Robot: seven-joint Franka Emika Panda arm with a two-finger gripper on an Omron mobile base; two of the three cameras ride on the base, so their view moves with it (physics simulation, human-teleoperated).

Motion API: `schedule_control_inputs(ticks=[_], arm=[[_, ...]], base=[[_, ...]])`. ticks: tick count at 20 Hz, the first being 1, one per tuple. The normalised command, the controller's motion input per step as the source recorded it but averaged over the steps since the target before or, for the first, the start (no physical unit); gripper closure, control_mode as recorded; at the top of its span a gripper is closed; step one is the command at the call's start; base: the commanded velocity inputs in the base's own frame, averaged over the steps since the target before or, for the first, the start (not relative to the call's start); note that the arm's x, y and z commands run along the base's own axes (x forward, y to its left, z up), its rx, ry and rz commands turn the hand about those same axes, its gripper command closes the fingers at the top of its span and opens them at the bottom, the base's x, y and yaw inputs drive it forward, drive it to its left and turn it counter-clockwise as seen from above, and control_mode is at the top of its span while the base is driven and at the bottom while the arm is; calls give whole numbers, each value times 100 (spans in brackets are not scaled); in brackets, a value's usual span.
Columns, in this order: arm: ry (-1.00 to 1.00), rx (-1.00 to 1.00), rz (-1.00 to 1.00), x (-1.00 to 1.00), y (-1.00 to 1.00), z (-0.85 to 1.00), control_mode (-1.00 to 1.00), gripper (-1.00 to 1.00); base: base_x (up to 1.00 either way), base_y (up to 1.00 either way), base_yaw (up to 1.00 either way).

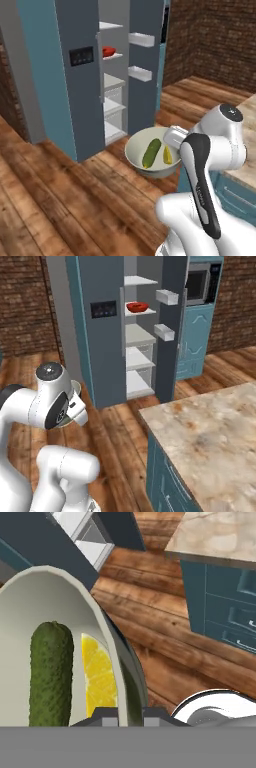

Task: Place the bowl with the lemon wedge and cucumber on the top shelf of the fridge. Place the bowl with the chicken drumsticks on the second highest shelf of the fridge.

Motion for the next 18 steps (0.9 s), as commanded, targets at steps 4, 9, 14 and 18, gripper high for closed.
schedule_control_inputs(ticks=[4,9,14,18], arm=[[0,0,0,0,0,0,100,100],[0,0,0,0,0,0,100,100],[0,0,0,0,0,0,100,100],[0,0,0,0,0,0,100,100]], base=[[100,24,-24],[100,35,-26],[100,31,-24],[100,2,-18]])
